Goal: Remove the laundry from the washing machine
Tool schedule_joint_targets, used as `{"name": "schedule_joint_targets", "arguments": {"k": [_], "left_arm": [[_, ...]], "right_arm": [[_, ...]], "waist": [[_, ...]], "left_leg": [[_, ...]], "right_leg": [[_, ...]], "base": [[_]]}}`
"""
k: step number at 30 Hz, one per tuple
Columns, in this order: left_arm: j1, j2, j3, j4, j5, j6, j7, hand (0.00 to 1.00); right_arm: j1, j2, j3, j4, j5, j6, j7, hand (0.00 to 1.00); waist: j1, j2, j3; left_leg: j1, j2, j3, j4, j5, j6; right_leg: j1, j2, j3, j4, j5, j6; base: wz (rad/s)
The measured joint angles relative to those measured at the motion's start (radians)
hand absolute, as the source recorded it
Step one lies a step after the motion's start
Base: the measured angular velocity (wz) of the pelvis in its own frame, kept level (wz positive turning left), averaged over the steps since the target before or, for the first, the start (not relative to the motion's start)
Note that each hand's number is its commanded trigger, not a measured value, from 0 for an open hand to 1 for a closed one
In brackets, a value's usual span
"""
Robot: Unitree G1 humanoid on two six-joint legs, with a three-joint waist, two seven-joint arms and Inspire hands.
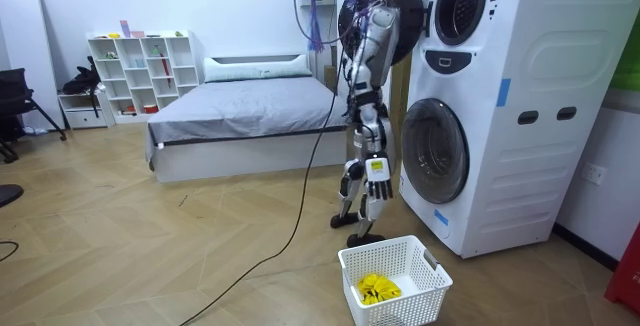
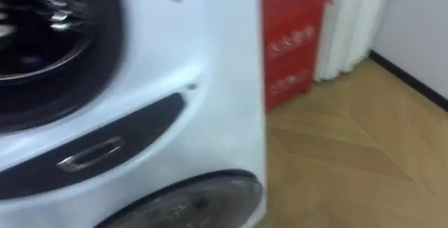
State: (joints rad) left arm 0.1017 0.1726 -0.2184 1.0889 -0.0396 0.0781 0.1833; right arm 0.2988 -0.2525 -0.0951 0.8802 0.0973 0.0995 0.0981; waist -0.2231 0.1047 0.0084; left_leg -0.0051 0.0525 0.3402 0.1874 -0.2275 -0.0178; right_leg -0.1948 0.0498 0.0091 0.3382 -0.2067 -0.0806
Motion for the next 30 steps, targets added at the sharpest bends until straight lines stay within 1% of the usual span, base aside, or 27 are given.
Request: {"name": "schedule_joint_targets", "arguments": {"k": [1,2,4,5,6,7,8,10,11,12,13,14,15,16,18,20,21,23,26,27,30], "left_arm": [[0.004,-0.010,0.004,0.000,0.001,0.000,0.009,0.00],[0.009,-0.014,0.011,0.000,0.001,0.000,0.009,0.00],[0.036,-0.028,0.038,-0.011,0.006,0.002,0.011,0.00],[0.045,-0.029,0.056,-0.020,0.005,0.002,0.017,0.00],[0.055,-0.027,0.079,-0.030,0.006,0.003,0.028,0.00],[0.060,-0.026,0.081,-0.030,0.005,0.006,0.037,0.00],[0.065,-0.026,0.082,-0.032,0.005,0.007,0.042,0.00],[0.073,-0.027,0.098,-0.034,0.005,0.008,0.049,0.00],[0.074,-0.026,0.100,-0.035,0.005,0.008,0.050,0.00],[0.077,-0.027,0.107,-0.036,0.005,0.008,0.051,0.00],[0.078,-0.027,0.118,-0.037,0.006,0.008,0.051,0.00],[0.077,-0.027,0.122,-0.037,0.006,0.008,0.051,0.00],[0.078,-0.026,0.128,-0.038,0.006,0.008,0.051,0.00],[0.079,-0.026,0.130,-0.040,0.006,0.007,0.051,0.00],[0.081,-0.026,0.142,-0.046,0.013,0.007,0.049,0.00],[0.086,-0.026,0.145,-0.052,0.015,0.007,0.045,0.00],[0.087,-0.026,0.151,-0.052,0.015,0.008,0.042,0.00],[0.088,-0.026,0.166,-0.052,0.014,0.009,0.041,0.00],[0.091,-0.027,0.172,-0.052,0.013,0.008,0.041,0.00],[0.088,-0.026,0.175,-0.052,0.013,0.007,0.041,0.00],[0.085,-0.028,0.175,-0.052,0.013,0.002,0.041,0.00]], "right_arm": [[-0.018,0.016,0.000,0.028,0.053,0.002,0.000,0.00],[-0.028,0.023,0.000,0.043,0.079,0.002,0.001,0.00],[-0.036,0.051,-0.001,0.076,0.179,-0.001,0.008,0.00],[-0.036,0.059,-0.002,0.084,0.201,-0.002,0.011,0.00],[-0.036,0.073,-0.002,0.097,0.240,0.000,0.016,0.00],[-0.037,0.081,-0.002,0.114,0.269,0.001,0.020,0.00],[-0.040,0.083,-0.002,0.126,0.279,0.002,0.023,0.00],[-0.054,0.087,-0.002,0.169,0.295,0.004,0.027,0.00],[-0.057,0.088,-0.002,0.176,0.295,0.005,0.026,0.00],[-0.062,0.089,-0.001,0.189,0.296,0.003,0.027,0.00],[-0.073,0.089,0.003,0.212,0.296,0.002,0.026,0.00],[-0.078,0.090,0.008,0.218,0.296,0.003,0.026,0.00],[-0.083,0.092,0.018,0.223,0.296,0.003,0.025,0.00],[-0.088,0.092,0.030,0.232,0.296,0.000,0.024,0.00],[-0.091,0.092,0.034,0.249,0.291,0.000,0.022,0.00],[-0.095,0.092,0.034,0.252,0.285,0.000,0.018,0.00],[-0.104,0.092,0.036,0.254,0.268,0.000,0.010,0.00],[-0.115,0.092,0.065,0.256,0.246,0.001,-0.011,0.00],[-0.138,0.092,0.092,0.277,0.246,-0.001,-0.033,0.00],[-0.150,0.092,0.108,0.286,0.246,-0.001,-0.041,0.00],[-0.161,0.095,0.130,0.286,0.246,-0.003,-0.067,0.00]], "waist": [[0.014,-0.010,-0.0035],[0.019,-0.016,-0.0029],[0.041,-0.045,-0.0039],[0.045,-0.054,-0.0046],[0.054,-0.068,-0.0047],[0.068,-0.078,-0.0092],[0.069,-0.079,-0.0104],[0.074,-0.091,-0.0102],[0.077,-0.092,-0.0103],[0.092,-0.095,-0.0084],[0.098,-0.105,-0.0037],[0.099,-0.103,-0.0045],[0.100,-0.109,-0.0039],[0.110,-0.113,-0.0034],[0.120,-0.115,-0.0019],[0.123,-0.116,-0.0032],[0.126,-0.117,-0.0022],[0.148,-0.120,0.0025],[0.153,-0.125,0.0033],[0.154,-0.127,0.0053],[0.170,-0.128,0.0065]], "left_leg": [[0.003,-0.002,-0.022,-0.002,0.004,0.001],[0.005,-0.003,-0.033,-0.002,0.006,0.000],[0.023,-0.004,-0.080,-0.006,0.008,0.000],[0.026,-0.004,-0.090,-0.008,0.009,0.000],[0.034,-0.004,-0.101,-0.012,0.009,0.000],[0.038,-0.004,-0.110,-0.014,0.009,0.000],[0.042,-0.006,-0.120,-0.017,0.009,0.000],[0.055,-0.010,-0.151,-0.028,0.009,0.000],[0.058,-0.011,-0.154,-0.028,0.009,0.000],[0.067,-0.012,-0.156,-0.031,0.009,0.000],[0.072,-0.011,-0.159,-0.036,0.009,0.000],[0.073,-0.011,-0.162,-0.037,0.009,0.000],[0.080,-0.011,-0.164,-0.038,0.009,0.000],[0.083,-0.010,-0.171,-0.042,0.009,0.000],[0.087,-0.009,-0.195,-0.044,0.009,0.000],[0.089,-0.009,-0.209,-0.044,0.009,0.000],[0.089,-0.009,-0.209,-0.044,0.009,0.000],[0.101,-0.009,-0.208,-0.045,0.009,0.000],[0.106,-0.009,-0.209,-0.045,0.009,0.000],[0.106,-0.009,-0.209,-0.045,0.009,0.000],[0.107,-0.009,-0.209,-0.046,0.008,0.000]], "right_leg": [[0.012,-0.006,-0.023,-0.014,-0.001,0.000],[0.022,-0.010,-0.037,-0.023,-0.001,0.000],[0.078,-0.012,-0.074,-0.068,0.002,0.002],[0.091,-0.013,-0.086,-0.080,0.002,0.002],[0.116,-0.013,-0.104,-0.100,0.003,0.003],[0.134,-0.016,-0.122,-0.117,0.004,0.004],[0.144,-0.016,-0.129,-0.126,0.005,0.005],[0.173,-0.019,-0.153,-0.140,0.007,0.007],[0.180,-0.020,-0.157,-0.146,0.007,0.007],[0.198,-0.021,-0.160,-0.156,0.007,0.008],[0.205,-0.020,-0.163,-0.157,0.007,0.008],[0.209,-0.020,-0.167,-0.158,0.007,0.008],[0.216,-0.019,-0.174,-0.167,0.008,0.008],[0.220,-0.017,-0.175,-0.170,0.008,0.008],[0.230,-0.016,-0.179,-0.172,0.008,0.008],[0.235,-0.016,-0.184,-0.172,0.008,0.008],[0.237,-0.016,-0.187,-0.172,0.008,0.008],[0.247,-0.016,-0.186,-0.173,0.008,0.008],[0.253,-0.016,-0.190,-0.173,0.008,0.008],[0.253,-0.016,-0.189,-0.173,0.008,0.008],[0.253,-0.017,-0.189,-0.173,0.008,0.008]], "base": [[0.54],[0.57],[0.66],[0.66],[0.54],[0.48],[0.39],[0.32],[0.12],[0.00],[0.00],[0.08],[0.06],[0.03],[0.09],[0.16],[0.09],[0.02],[0.06],[0.08],[-0.02]]}}
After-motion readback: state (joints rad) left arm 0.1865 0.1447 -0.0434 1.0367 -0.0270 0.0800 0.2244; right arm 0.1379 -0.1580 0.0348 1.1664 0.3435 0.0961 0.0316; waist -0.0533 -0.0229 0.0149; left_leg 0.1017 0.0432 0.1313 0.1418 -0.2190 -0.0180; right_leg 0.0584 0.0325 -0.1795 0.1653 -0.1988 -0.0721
